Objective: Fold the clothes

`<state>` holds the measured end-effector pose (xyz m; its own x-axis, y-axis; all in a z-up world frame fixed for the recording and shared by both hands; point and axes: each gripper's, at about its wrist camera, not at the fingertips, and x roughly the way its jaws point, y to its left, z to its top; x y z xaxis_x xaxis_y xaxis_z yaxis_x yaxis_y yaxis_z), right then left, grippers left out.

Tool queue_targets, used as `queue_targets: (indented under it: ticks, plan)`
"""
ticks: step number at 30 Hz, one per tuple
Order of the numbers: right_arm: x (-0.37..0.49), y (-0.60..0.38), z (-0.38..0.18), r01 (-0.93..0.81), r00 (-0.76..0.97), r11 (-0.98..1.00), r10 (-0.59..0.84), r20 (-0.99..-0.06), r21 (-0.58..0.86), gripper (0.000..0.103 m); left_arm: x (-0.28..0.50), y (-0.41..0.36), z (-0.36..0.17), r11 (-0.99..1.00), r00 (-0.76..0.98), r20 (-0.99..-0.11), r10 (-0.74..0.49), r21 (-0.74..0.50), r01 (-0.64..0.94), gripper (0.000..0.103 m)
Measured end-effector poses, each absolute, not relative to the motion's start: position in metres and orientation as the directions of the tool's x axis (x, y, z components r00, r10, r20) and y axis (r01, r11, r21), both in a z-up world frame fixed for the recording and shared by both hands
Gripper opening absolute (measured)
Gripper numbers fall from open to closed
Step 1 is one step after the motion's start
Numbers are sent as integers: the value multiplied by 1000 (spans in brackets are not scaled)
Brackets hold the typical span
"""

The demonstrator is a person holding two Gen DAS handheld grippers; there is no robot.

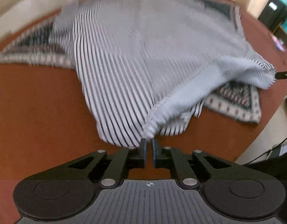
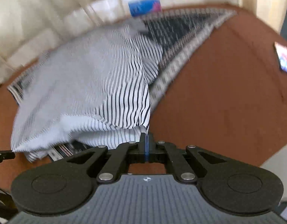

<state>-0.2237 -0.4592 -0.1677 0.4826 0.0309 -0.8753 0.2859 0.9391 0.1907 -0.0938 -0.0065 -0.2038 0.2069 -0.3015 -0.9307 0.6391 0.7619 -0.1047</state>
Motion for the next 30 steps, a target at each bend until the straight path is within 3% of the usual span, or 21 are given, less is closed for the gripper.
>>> queue_targets:
  ticks: [3, 7, 11, 14, 19, 21, 23, 24, 25, 26, 27, 28, 30]
  plan:
    - [-225, -462, -183, 291, 399, 944, 27, -916, 155, 5, -99, 13, -199, 791, 208, -930, -304, -125, 599, 28]
    - [-235, -473, -168, 311, 456, 928, 42, -889, 203, 9, -93, 36, -188, 869, 301, -908, -293, -122, 480, 49]
    - [-220, -470, -161, 291, 523, 926, 57, -850, 242, 38, -68, 44, -194, 925, 357, -891, -280, -151, 349, 49]
    - [-202, -455, -162, 231, 555, 942, 79, -828, 244, 39, -52, 47, -198, 929, 353, -870, -343, -258, 267, 50]
    - [-173, -411, -176, 93, 540, 964, 160, -826, 248, 40, -50, 26, -210, 923, 343, -877, -336, -235, 303, 55]
    - [-162, -392, -183, 37, 525, 968, 194, -829, 250, 45, -53, 20, -213, 916, 328, -879, -346, -241, 320, 46]
    - [-152, -375, -192, -10, 501, 971, 212, -839, 240, 49, -57, 16, -216, 910, 319, -881, -348, -236, 341, 18]
    - [-149, -370, -196, -24, 485, 974, 210, -849, 227, 49, -58, 15, -217, 908, 317, -882, -348, -233, 348, 12]
    - [-148, -364, -202, -45, 462, 978, 202, -863, 205, 49, -59, 14, -218, 906, 316, -883, -348, -230, 354, 2]
    - [-146, -360, -206, -64, 445, 979, 200, -873, 192, 40, -60, 14, -218, 904, 314, -882, -352, -233, 358, 0]
    - [-147, -360, -204, -71, 438, 978, 206, -875, 195, 10, -60, 15, -216, 900, 312, -877, -365, -247, 358, 0]
    - [-148, -360, -202, -77, 432, 977, 214, -876, 200, 1, -62, 17, -212, 895, 313, -870, -380, -262, 360, 0]
    - [-153, -361, -193, -88, 430, 972, 235, -872, 218, 0, -67, 21, -202, 885, 316, -860, -402, -275, 376, 0]
